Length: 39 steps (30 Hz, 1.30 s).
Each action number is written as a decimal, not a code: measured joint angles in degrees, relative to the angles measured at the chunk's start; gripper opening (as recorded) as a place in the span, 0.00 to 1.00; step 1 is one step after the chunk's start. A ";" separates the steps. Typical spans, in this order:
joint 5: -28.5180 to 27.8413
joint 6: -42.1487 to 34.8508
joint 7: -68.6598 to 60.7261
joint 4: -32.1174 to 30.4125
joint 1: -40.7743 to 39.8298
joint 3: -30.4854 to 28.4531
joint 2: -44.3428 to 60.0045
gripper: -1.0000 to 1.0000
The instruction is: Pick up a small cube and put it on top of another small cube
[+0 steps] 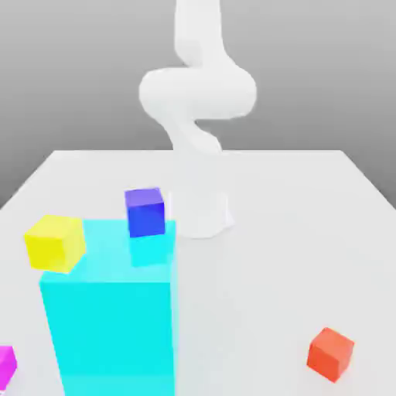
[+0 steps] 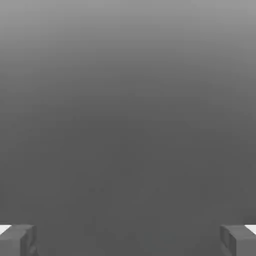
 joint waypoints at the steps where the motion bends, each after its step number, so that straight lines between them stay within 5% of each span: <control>1: 0.28 0.87 -0.99 -0.32 0.83 0.09 2.26 0.50; 16: 1.83 13.00 -12.99 -4.73 10.62 3.86 33.58 0.50; 31: -6.33 28.82 -14.73 -5.97 18.65 4.07 64.84 0.50; 32: -6.52 29.66 -14.59 -5.77 18.85 3.83 65.90 0.00; 39: -6.59 29.43 -14.53 -5.82 18.79 3.91 65.67 0.00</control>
